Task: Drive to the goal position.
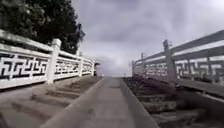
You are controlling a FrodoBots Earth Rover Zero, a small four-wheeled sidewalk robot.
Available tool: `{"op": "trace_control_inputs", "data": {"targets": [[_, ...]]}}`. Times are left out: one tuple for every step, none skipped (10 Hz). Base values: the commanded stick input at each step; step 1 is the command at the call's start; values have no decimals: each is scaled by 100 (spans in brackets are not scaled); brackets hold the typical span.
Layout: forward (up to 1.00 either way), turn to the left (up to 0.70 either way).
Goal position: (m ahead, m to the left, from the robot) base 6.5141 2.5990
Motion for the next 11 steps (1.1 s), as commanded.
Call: {"op": "trace_control_inputs", "data": {"targets": [[70,0],[70,0],[70,0],[70,0],[70,0],[70,0],[70,0],[70,0],[70,0],[70,0],[70,0]]}}
